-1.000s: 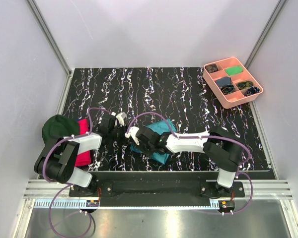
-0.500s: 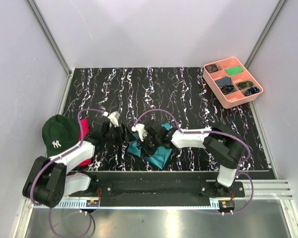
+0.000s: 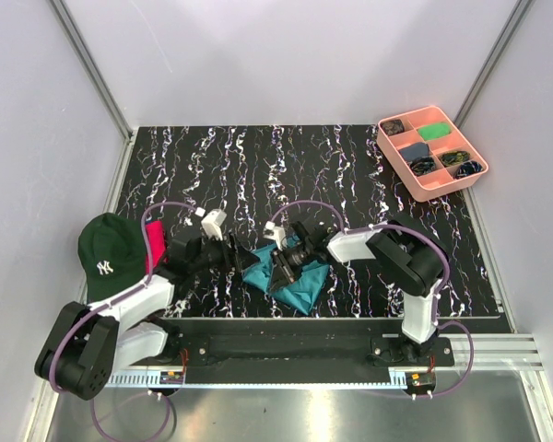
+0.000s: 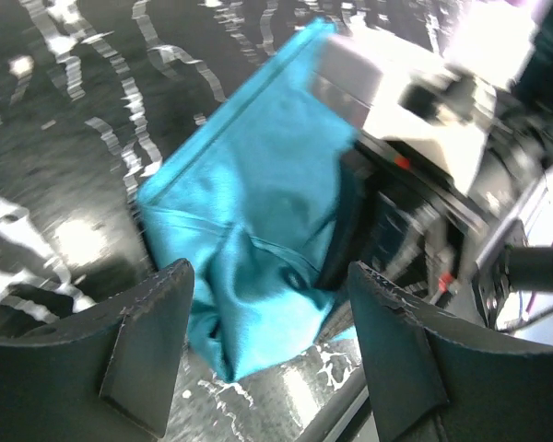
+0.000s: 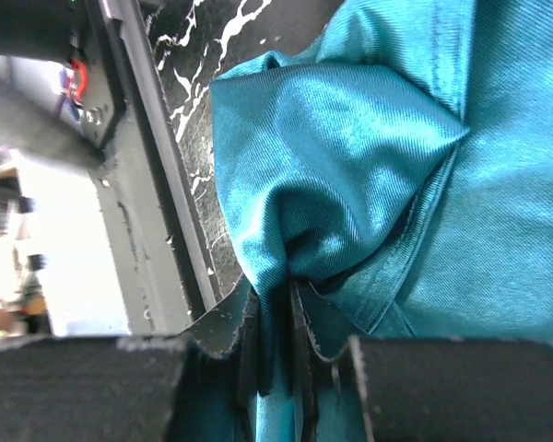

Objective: Fold the napkin, place the utensils inside, and roll it up
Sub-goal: Roll the napkin with the utensil

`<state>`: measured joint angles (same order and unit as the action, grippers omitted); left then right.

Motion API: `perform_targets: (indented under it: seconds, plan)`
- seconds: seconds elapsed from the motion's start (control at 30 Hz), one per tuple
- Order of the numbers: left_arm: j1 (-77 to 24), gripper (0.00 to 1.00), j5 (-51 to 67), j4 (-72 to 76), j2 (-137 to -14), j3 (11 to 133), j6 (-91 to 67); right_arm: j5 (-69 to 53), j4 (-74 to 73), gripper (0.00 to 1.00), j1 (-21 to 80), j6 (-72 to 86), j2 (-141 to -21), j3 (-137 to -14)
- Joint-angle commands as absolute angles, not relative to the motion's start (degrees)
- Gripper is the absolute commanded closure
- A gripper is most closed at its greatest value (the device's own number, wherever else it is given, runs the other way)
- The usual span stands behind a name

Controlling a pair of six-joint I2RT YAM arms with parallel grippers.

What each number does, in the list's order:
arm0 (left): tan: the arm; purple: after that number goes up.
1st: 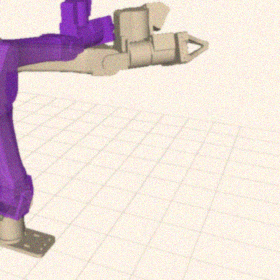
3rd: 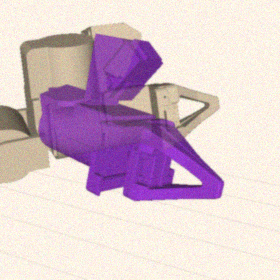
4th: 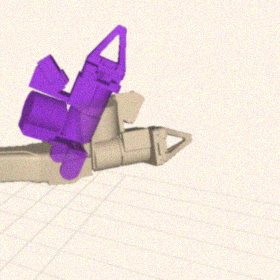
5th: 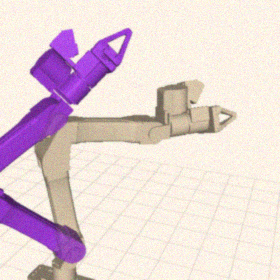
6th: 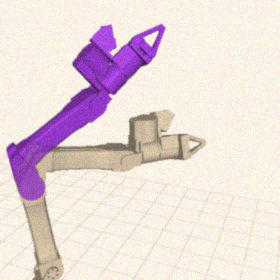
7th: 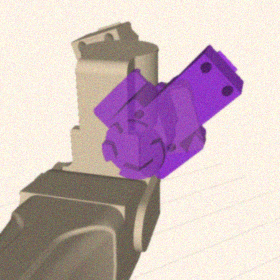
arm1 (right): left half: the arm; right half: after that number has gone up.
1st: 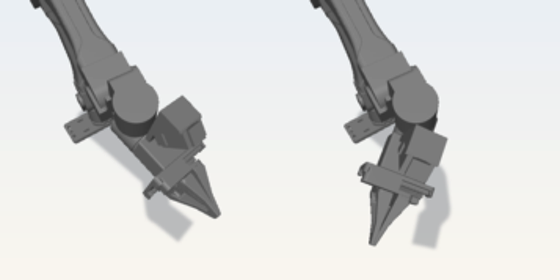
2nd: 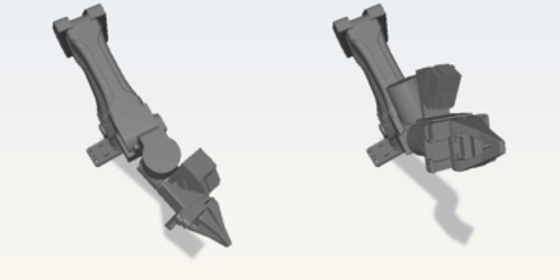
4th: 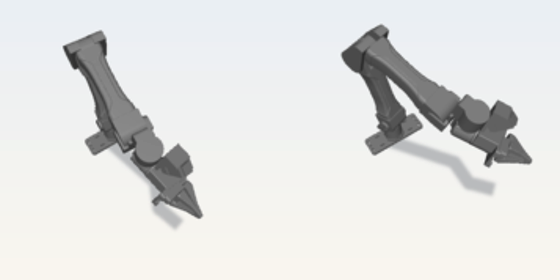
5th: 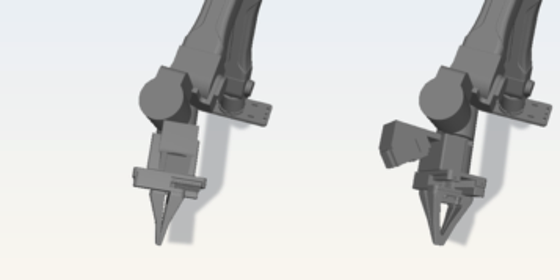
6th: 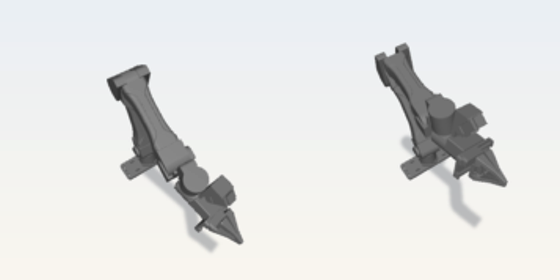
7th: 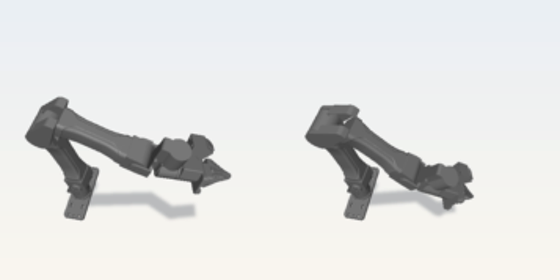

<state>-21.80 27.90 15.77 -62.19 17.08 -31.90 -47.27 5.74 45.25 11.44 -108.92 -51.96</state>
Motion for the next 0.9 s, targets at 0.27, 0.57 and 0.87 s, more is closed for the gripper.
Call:
perform_targets:
  seconds: [0.27, 0.57, 0.87]
  plan:
    - [-26.36, 0.29, 31.64, 29.52, -68.90, 17.49, -26.54, -59.06, 11.43, 0.92, 39.02, 18.28, -117.24, -53.26]
    - [-28.39, 0.29, 36.03, 37.70, -78.92, 20.74, -23.91, -60.91, 11.43, 0.92, 38.06, 18.37, -120.32, -54.93]
    - [-29.97, 0.36, 37.62, 38.42, -85.87, 23.11, -22.68, -61.70, 11.34, 0.93, 36.92, 18.19, -121.03, -54.84]
